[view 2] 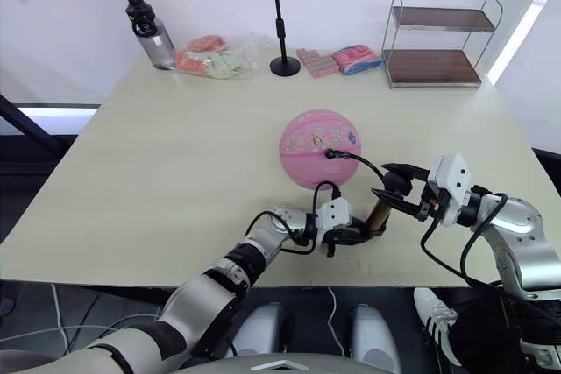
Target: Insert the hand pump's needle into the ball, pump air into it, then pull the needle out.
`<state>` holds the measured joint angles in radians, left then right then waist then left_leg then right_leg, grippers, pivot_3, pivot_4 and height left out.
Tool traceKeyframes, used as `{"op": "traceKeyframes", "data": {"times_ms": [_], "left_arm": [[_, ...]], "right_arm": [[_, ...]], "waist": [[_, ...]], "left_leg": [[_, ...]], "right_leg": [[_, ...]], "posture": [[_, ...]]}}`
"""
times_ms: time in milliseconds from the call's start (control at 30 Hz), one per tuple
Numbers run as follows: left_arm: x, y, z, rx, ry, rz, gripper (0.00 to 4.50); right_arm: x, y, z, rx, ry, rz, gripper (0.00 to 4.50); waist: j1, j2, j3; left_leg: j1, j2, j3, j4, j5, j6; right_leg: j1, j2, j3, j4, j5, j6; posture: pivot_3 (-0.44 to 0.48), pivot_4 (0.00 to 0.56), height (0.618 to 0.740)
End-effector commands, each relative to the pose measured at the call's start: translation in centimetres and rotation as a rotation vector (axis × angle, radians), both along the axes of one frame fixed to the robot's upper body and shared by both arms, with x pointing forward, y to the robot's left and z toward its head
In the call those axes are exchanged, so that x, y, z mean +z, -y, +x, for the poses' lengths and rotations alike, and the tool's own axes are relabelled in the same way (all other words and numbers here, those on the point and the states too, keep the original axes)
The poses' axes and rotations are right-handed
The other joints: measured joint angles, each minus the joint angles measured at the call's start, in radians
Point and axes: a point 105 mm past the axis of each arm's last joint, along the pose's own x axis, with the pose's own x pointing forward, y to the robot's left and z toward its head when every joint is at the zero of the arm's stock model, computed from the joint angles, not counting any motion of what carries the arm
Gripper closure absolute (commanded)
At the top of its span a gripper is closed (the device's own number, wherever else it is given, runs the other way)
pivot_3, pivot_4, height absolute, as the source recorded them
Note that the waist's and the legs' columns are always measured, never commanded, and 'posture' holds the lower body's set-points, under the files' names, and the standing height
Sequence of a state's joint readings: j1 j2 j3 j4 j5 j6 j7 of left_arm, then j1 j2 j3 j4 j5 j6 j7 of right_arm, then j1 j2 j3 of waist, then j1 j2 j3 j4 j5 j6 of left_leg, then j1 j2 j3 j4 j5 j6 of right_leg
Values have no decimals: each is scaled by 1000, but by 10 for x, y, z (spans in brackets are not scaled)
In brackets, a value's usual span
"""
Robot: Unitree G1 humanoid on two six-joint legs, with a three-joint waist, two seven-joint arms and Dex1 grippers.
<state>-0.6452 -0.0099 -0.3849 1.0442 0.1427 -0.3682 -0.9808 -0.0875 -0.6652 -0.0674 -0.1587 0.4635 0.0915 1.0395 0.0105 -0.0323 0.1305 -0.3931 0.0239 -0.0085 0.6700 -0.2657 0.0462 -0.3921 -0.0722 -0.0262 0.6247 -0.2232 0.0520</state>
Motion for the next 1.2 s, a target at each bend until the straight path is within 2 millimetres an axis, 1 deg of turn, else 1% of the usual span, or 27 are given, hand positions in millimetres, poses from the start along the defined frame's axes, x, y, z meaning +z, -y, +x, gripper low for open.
{"op": "traceKeyframes", "data": {"times_ms": [33,67,100,133,167,300,367,400,500,600,700,767,833,900,967,1067,1133,1200], "left_arm": [[-22,-18,-7,32,-82,66,1750],[-20,-18,-6,33,-80,58,1352],[-19,-19,-6,35,-79,48,790],[-16,-20,-4,38,-75,35,329],[-14,-21,-4,35,-67,25,0],[2,-29,-3,17,-25,-41,0],[6,-33,-5,14,-14,-54,0],[12,-36,-5,14,-3,-73,0],[36,-53,-7,6,51,-135,0],[54,-67,-13,1,79,-168,0],[72,-83,-19,7,103,-195,0],[86,-100,-22,27,130,-211,0],[97,-113,-27,33,152,-215,0],[104,-122,-33,35,161,-211,0],[113,-133,-39,51,165,-220,0],[124,-142,-50,53,164,-226,0],[130,-149,-56,66,155,-237,0],[131,-157,-59,81,157,-236,0]], "right_arm": [[-50,3,-7,-9,-184,-89,2470],[-50,3,-7,-7,-182,-92,2470],[-50,3,-7,-6,-179,-95,2470],[-50,3,-7,-6,-177,-96,2470],[-50,3,-7,-6,-176,-95,2470],[-49,5,-8,-6,-167,-99,2470],[-49,5,-9,-8,-160,-98,2470],[-48,5,-9,-9,-153,-98,2470],[-44,5,-7,-16,-119,-102,2470],[-42,6,-6,-25,-96,-117,2470],[-39,7,-4,-31,-73,-116,2494],[-38,9,-3,-34,-69,-121,2541],[-35,10,-3,-35,-64,-126,2541],[-33,12,-3,-43,-58,-130,2541],[-28,14,-2,-52,-41,-135,2541],[-19,18,0,-62,-11,-147,2541],[-9,21,2,-69,18,-146,2541],[1,25,4,-64,51,-146,2541]], "waist": [[2,1,-2],[3,2,-4],[3,2,-4],[3,2,-5],[3,2,-5],[-1,3,-4],[1,4,-4],[3,5,-4],[2,8,-2],[4,11,1],[5,15,3],[5,15,4],[4,15,5],[4,17,6],[5,20,8],[5,20,10],[9,22,11],[4,21,16]], "left_leg": [[0,0,0,0,0,0],[0,0,0,0,0,0],[0,1,0,0,0,0],[0,1,0,0,0,0],[0,1,0,0,0,0],[0,2,0,0,0,0],[0,3,0,-1,0,0],[0,3,0,-1,0,0],[-1,3,1,-1,0,0],[-2,2,1,-1,0,0],[-2,0,0,-1,0,0],[-3,-2,1,-1,0,0],[-4,-2,1,-1,0,0],[-4,-2,1,-1,0,0],[-4,-2,1,-1,0,0],[-4,-2,1,-1,0,-1],[-4,-2,1,-1,0,-1],[-4,-3,2,-1,0,-1]], "right_leg": [[0,0,0,0,1,-1],[0,0,0,0,1,-2],[0,0,0,0,1,-2],[0,-1,0,0,1,-2],[1,-1,0,0,0,-1],[0,0,1,0,1,-2],[-1,0,0,0,1,-3],[-1,0,0,0,0,-4],[-2,-1,1,0,1,-4],[-2,-4,1,0,1,-4],[-2,-12,0,0,1,-4],[-2,-14,0,-1,0,-3],[-2,-15,0,-2,0,-3],[-2,-15,0,-2,0,-3],[-2,-15,0,-2,0,-2],[-2,-16,0,-2,0,-2],[-2,-16,0,-2,0,-2],[-2,-16,0,-2,-2,1]], "posture": [[0,150,740],[0,150,740],[0,150,740],[0,150,740],[0,150,740],[0,150,740],[0,150,740],[0,150,740],[0,150,740],[0,150,740],[0,150,740],[0,150,740],[0,150,740],[0,150,740],[0,150,740],[0,150,740],[0,150,740],[0,150,740]]}}
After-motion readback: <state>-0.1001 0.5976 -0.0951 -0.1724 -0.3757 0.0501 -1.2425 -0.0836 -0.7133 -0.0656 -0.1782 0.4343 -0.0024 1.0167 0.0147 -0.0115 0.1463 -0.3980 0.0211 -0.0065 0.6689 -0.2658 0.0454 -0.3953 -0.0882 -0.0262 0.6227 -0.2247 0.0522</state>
